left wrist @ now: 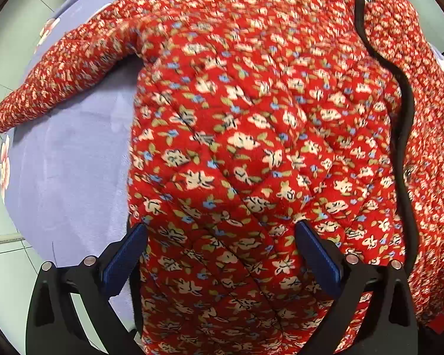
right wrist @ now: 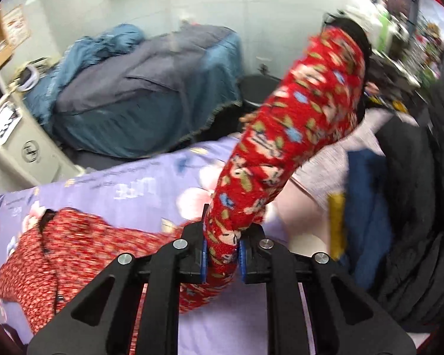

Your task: Fold large clothes

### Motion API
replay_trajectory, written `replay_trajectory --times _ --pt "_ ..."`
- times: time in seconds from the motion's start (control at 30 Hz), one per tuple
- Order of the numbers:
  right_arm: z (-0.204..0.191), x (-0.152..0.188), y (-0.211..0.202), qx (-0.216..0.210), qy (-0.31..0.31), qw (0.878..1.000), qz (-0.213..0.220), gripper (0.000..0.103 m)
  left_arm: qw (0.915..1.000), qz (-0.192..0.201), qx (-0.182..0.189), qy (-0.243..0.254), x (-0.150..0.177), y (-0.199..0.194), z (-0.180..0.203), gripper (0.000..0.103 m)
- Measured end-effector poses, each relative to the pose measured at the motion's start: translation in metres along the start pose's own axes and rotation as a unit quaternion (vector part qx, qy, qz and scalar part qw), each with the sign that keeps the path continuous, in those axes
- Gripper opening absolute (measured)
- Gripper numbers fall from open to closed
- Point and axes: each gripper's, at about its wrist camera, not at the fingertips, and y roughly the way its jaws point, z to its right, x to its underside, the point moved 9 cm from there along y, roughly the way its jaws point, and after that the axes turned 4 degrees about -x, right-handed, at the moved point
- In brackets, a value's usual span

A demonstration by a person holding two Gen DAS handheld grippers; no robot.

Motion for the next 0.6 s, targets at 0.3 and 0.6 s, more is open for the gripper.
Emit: replay_trajectory --times 0.3,0.6 --pt "-0.202 0.007 -0.009 -0.114 -0.194 0.974 0.008 0.015 0.9964 0.082 -0.018 -0.016 -0.036 -0.059 -0.028 0.097" --pt "-0.359 0.129 0.040 -0.172 -0.360 0.914 -0.072 0.015 0.9953 0.079 -0.037 -0.042 -0.027 -0.058 -0.061 0.097"
